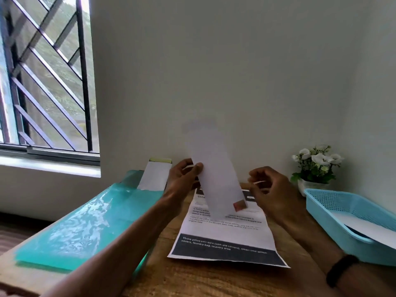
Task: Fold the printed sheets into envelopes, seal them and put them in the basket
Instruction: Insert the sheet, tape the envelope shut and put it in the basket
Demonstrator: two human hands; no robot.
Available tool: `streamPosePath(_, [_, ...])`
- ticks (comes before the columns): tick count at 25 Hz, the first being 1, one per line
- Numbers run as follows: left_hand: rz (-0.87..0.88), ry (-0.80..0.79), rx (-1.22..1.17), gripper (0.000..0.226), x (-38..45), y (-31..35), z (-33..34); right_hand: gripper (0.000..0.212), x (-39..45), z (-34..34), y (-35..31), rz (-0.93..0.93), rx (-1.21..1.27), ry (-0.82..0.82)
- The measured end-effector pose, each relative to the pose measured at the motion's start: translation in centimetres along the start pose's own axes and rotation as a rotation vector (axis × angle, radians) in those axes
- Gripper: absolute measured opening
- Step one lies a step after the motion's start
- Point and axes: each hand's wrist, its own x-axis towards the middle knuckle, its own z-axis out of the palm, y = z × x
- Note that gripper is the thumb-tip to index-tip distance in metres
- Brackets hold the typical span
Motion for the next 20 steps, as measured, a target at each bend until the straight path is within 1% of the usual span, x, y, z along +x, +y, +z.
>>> streamPosePath(3, [0.114,-0.072,0.109,0.025,-0.3,0.9,0.8,0.032,1.9,-2.5,-3.7,-0.22,-0.076,0.099])
streamPosePath(5, [0.154,-0.085,0.155,0.028,-0.5,1.7,1.1,0.042,3.7,-4.7,-6.4,-0.378,-0.204,0.142])
streamPosePath(7, [0.197,-0.104,0.214,0.026,-0.6,2.8,1.9,0.054,5.6,-6.8,-8.9,-0.439,-0.333,0.136])
streamPosePath(9, [0.281,-0.116,0.335,0.023,-0.8,4.1,2.8,0.059,7.0,-8.6,-10.7,-0.41,-0.438,0.068])
streamPosePath(10, [0.345,-0.13,0.428,0.021,-1.0,4.8,3.4,0.057,7.2,-9.6,-11.2,-0.383,-0.461,0.03])
streamPosePath(13, [0.607,-0.203,0.708,0.019,-1.7,6.6,5.1,0.036,6.3,-12.2,-12.0,-0.295,-0.493,-0.023])
streamPosePath(15, [0.775,-0.259,0.829,0.017,-2.0,6.9,6.1,0.025,4.8,-14.0,-11.7,-0.235,-0.581,-0.066])
streamPosePath(17, [0.867,-0.273,0.903,0.02,-2.7,6.5,7.3,0.024,3.0,-16.1,-11.1,-0.176,-0.646,-0.129])
streamPosePath(20, [0.925,-0.293,0.947,0.024,-4.2,6.0,9.9,0.028,-0.1,-19.1,-9.6,-0.099,-0.641,-0.175])
